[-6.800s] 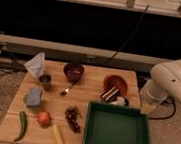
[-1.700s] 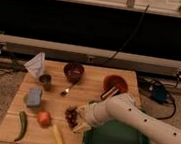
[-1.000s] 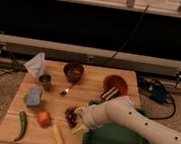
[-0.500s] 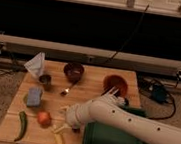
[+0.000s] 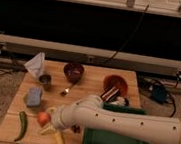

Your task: Place pepper in purple bowl

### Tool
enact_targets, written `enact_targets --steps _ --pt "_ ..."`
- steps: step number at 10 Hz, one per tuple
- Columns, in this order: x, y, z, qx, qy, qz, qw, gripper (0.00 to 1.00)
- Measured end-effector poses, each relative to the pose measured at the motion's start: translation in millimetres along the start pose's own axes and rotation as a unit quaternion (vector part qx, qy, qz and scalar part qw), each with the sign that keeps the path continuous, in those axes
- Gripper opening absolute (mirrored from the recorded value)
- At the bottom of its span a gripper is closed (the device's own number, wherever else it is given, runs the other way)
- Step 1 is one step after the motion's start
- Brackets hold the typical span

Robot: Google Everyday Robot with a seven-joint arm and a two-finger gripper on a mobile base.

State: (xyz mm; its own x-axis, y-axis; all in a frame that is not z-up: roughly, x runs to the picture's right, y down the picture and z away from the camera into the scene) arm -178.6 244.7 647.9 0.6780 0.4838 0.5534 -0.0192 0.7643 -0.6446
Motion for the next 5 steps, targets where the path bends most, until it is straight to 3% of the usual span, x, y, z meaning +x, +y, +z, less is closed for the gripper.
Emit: enact_targets --steps 5 --pt "-24 11 27 0.0 -0.003 -0.011 0.9999 0.65"
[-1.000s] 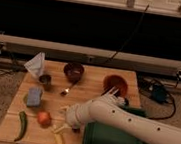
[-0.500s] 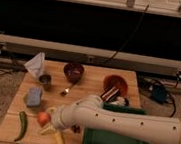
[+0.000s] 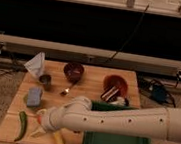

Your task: Place pepper in purple bowl

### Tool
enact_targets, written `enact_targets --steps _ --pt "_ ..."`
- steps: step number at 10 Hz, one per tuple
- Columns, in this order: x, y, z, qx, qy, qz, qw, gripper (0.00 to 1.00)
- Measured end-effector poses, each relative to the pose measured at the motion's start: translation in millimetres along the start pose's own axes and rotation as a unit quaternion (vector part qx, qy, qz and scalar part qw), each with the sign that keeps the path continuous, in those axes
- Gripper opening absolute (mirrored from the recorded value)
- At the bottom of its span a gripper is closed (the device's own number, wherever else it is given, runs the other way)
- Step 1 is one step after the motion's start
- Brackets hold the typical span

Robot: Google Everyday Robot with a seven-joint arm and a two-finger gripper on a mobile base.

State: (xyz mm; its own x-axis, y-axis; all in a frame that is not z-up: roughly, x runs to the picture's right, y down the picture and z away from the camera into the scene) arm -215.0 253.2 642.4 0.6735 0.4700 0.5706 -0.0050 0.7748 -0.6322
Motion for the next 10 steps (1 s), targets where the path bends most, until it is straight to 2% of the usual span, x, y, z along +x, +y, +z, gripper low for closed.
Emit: enact_targets --steps 4,10 --pt "-19 8 17 -0.003 -0.005 -0.017 0.9998 0.65" --pt "-33 22 29 -0.012 -0.01 -0.032 0.9994 0.65"
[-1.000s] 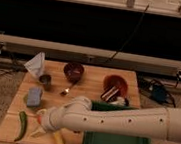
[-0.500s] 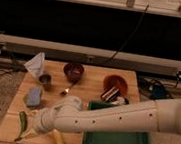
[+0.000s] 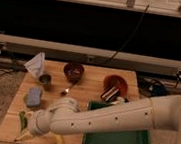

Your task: Place pepper in purple bowl

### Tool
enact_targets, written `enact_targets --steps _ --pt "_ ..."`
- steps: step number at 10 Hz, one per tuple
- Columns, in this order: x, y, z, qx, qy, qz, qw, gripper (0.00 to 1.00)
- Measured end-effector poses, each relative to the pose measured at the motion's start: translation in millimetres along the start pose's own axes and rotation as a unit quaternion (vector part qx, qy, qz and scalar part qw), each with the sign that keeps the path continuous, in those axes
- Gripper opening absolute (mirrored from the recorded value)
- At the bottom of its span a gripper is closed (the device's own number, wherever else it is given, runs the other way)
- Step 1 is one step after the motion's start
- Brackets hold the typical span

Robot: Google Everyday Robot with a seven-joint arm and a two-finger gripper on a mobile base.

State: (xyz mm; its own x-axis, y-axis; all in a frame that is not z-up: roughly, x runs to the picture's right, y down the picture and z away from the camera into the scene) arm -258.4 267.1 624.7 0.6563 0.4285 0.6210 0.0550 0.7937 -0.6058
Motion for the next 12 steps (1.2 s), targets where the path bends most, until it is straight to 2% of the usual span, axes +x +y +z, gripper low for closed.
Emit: enact_targets --steps 5,8,12 --pt "-7 -2 23 -0.011 -0.002 -0.007 0.9999 0.65" --pt "7 -20 46 -0.016 0.0 -0.004 0.9999 0.65" --pt "23 -40 56 -0.021 -0.01 -0.004 0.9997 0.65"
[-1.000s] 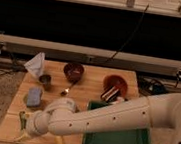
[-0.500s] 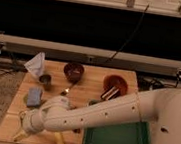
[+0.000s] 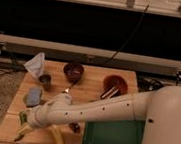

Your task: Place pepper in purple bowl

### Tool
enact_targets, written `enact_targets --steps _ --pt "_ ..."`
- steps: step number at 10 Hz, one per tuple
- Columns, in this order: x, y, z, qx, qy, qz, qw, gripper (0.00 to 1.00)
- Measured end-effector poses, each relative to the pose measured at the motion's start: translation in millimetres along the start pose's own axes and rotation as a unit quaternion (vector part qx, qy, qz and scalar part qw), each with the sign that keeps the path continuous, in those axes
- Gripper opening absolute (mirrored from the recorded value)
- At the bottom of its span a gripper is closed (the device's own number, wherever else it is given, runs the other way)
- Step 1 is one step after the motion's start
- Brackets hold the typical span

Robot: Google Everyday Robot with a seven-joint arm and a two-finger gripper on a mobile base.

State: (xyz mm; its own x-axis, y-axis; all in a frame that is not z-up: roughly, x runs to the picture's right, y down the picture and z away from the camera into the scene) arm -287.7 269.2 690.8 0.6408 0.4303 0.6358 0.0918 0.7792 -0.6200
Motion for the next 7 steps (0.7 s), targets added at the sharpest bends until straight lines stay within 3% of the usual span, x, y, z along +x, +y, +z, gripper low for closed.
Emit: enact_targets --steps 4,7 --pt "0 1 1 -0.001 -0.001 0.001 1.0 0.65" --pt "23 4 11 0.009 0.01 0.034 0.9993 0.65"
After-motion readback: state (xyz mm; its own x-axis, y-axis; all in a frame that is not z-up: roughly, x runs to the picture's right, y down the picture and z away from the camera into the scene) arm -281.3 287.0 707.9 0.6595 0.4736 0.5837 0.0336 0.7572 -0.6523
